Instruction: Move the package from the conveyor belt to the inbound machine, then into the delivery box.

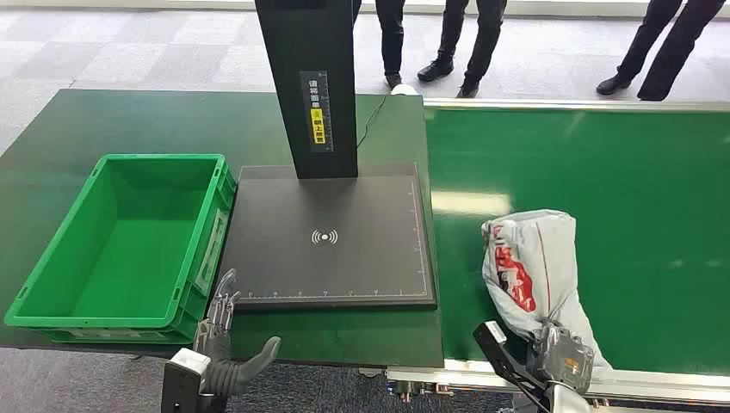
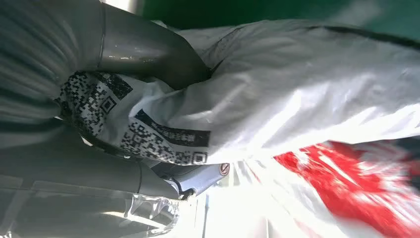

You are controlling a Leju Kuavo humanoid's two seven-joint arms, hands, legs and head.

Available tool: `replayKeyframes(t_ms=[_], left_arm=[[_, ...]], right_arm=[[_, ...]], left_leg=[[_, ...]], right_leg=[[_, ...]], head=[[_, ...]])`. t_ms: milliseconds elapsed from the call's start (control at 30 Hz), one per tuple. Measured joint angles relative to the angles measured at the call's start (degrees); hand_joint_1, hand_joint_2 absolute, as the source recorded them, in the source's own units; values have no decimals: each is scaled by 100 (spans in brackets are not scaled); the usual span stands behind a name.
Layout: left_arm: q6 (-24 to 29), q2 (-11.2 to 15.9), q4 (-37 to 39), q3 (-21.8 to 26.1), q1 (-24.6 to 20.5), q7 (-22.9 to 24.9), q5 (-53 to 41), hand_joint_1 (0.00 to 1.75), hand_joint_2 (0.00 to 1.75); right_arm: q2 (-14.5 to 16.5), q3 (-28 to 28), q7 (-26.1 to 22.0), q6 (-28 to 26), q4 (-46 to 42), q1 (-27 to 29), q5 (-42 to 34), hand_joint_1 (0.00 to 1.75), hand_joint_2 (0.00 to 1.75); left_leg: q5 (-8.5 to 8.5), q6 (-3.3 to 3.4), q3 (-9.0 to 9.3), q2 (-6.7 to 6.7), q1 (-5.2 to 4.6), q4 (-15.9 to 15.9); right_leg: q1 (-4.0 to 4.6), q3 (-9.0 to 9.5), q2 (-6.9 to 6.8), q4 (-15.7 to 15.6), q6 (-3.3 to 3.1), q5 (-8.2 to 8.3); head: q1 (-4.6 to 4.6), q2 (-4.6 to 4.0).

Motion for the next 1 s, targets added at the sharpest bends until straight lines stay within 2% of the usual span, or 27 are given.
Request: replayKeyframes(t_ms=[67, 200, 267, 467, 533, 667, 767, 900, 1000], left_arm=[[10, 0, 0, 0, 1, -10, 0, 0, 175], [85, -3, 2, -2, -1, -52, -2, 0, 175], [117, -8, 5, -4, -3, -70, -2, 0, 175], [131, -13, 18, -10, -6, -90, -2, 0, 175], [145, -13, 20, -14, -6, -90, -2, 0, 175], [231, -14, 29, -33, -15, -103, -2, 0, 175], [304, -15, 61, -54, -31, -112, -1, 0, 175], [400, -14, 114, -76, -76, -117, 4, 0, 175], [439, -5, 173, -125, -123, -138, 41, 0, 175]], right_arm=[[22, 8, -177, -294, -147, 3, -226, 175, 175], [123, 86, -964, -1341, -814, -16, -1138, 175, 175], [163, 127, -1238, -1526, -1091, -15, -1424, 175, 175], [244, 164, -1363, -1542, -1497, 11, -1549, 175, 175], [280, 159, -1553, -1542, -1595, 15, -1643, 175, 175], [592, -90, -2917, -1544, -1924, 24, -2163, 175, 175], [810, -284, -3459, -1544, -2082, -7, -2544, 175, 175], [878, -311, -3723, -1485, -2095, -86, -3769, 175, 175], [794, -141, -3809, -945, -1959, -236, -5143, 175, 175]], left_leg=[[0, 0, -1, 0, 0, 0], [1, 0, 3, -1, 1, 0], [1, -1, 4, 0, 1, 0], [1, 0, 4, 0, 0, 0], [1, 0, 4, 0, 0, 0], [1, -1, 4, 0, 1, 0], [1, -1, 4, 0, 3, -1], [1, 0, 3, 0, 1, -1], [1, 0, 4, 1, -1, -1]], right_leg=[[0, -1, 0, 0, 0, 0], [1, 0, 0, 0, 0, 0], [1, 1, 0, 0, 0, 0], [0, 1, 0, 0, 0, 0], [0, 1, 0, 0, 0, 0], [2, -1, 0, 0, 0, 0], [3, 0, 0, 0, -1, 0], [1, 2, 0, 0, 0, 0], [-1, 4, 1, 0, 0, 1]], head=[[0, 0], [1, 0], [1, 0], [1, 0], [2, 0], [-1, 0], [1, 0], [2, 0], [1, 0]])
